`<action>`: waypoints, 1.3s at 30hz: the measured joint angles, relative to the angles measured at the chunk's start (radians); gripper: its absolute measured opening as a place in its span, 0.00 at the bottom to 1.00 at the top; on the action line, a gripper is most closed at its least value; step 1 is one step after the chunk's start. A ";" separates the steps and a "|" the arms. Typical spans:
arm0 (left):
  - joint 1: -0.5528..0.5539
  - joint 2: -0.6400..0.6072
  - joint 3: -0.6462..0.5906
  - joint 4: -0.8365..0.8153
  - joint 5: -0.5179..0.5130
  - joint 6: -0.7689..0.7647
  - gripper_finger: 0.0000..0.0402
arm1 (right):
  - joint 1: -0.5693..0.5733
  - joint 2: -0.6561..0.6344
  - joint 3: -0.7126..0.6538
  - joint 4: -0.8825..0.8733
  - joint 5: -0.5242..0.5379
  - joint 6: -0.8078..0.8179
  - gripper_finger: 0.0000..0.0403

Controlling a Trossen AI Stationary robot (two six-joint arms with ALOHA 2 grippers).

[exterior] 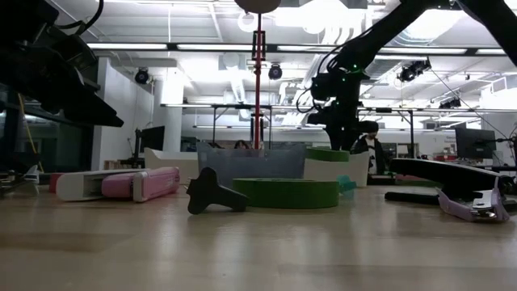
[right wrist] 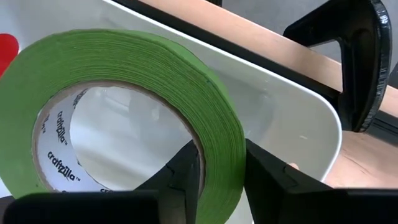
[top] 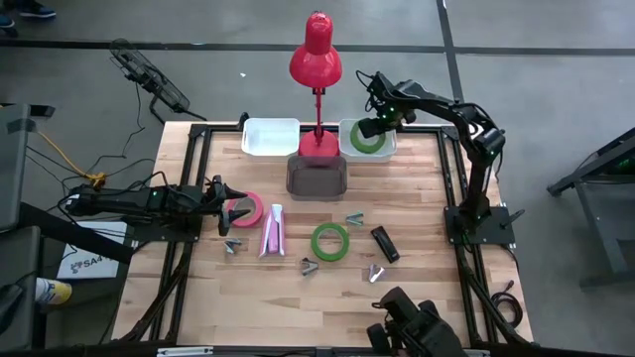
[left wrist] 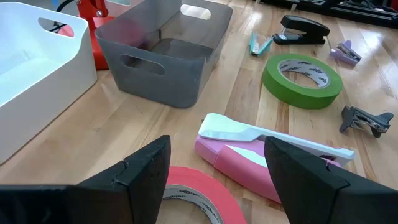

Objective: Pick and place Stapler, Stapler remover, tape
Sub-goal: Put the top green tape into the right white bin

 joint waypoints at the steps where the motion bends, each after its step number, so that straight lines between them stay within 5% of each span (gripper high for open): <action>1: 0.000 0.000 0.000 0.000 0.000 0.000 0.64 | 0.000 0.000 0.000 0.000 0.000 -0.002 0.22; 39: 0.000 0.000 0.000 0.000 0.000 0.000 0.64 | -0.001 0.000 0.000 -0.011 -0.012 -0.063 0.29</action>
